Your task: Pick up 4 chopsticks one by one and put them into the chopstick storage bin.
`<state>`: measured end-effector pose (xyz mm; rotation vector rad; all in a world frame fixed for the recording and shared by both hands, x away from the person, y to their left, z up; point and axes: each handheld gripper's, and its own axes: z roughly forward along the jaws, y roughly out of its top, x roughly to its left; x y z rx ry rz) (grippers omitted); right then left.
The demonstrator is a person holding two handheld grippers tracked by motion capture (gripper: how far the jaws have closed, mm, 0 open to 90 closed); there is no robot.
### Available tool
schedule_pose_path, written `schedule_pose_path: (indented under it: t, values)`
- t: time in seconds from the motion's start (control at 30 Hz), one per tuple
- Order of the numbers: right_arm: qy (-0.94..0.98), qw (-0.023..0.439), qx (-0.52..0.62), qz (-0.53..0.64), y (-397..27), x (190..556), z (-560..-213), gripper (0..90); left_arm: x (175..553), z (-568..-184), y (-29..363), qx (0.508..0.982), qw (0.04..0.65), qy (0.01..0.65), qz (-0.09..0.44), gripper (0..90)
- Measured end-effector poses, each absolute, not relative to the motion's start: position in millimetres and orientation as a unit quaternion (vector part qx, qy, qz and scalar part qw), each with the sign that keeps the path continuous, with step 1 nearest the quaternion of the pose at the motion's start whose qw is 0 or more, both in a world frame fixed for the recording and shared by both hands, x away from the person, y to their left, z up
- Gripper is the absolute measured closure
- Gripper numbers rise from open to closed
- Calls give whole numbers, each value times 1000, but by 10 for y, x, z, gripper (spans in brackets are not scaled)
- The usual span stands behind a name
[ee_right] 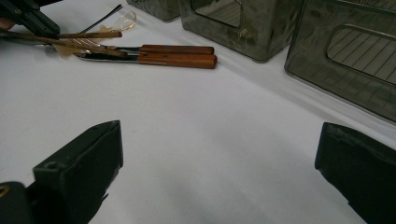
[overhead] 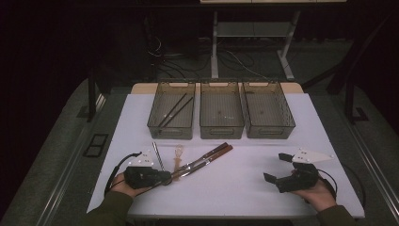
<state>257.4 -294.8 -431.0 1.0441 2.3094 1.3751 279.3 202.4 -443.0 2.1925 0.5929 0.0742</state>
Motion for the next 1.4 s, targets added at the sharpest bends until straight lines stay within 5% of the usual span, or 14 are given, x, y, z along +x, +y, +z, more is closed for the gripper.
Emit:
schedule_pose_path:
  t: [1.4]
  values:
    - [796, 128, 358, 471, -2940, 2580, -4316, 12, 2871, -4159, 2097, 850, 449, 265, 69, 853]
